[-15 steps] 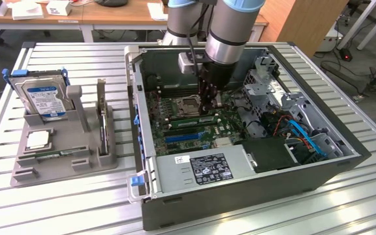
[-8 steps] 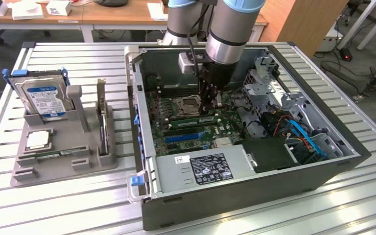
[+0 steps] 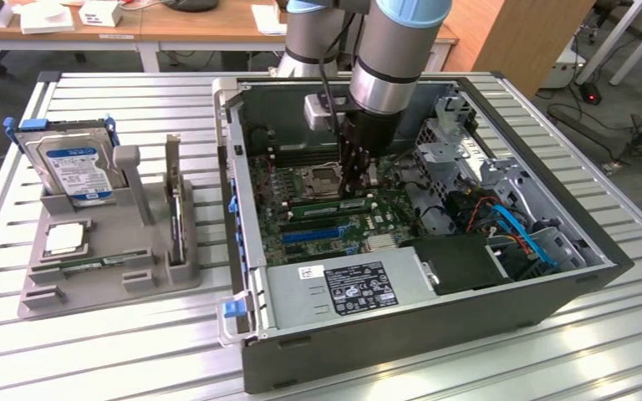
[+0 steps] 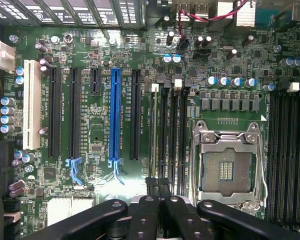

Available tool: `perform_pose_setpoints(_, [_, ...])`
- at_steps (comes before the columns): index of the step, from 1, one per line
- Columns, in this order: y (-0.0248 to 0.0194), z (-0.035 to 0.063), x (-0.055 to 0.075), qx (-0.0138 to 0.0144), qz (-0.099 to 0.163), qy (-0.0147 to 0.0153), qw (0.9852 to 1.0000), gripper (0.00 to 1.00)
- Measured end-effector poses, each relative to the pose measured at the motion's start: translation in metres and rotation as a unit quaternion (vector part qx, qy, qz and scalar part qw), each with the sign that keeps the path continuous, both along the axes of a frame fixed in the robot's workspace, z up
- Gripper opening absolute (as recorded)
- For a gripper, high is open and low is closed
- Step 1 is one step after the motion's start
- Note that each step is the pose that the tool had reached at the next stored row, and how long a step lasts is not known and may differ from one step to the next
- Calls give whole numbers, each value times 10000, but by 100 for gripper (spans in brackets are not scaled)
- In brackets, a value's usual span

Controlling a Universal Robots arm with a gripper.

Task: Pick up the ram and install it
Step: 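Press down the ram until it locks into place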

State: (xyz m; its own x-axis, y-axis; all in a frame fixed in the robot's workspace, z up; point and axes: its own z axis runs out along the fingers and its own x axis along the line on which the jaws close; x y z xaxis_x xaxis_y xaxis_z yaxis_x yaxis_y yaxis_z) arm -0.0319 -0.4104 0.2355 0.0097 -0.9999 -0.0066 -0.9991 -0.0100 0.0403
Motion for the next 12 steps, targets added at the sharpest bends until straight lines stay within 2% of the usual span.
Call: perform_pose_setpoints(12, [0, -39, 0, 4, 0, 0, 10000, 9])
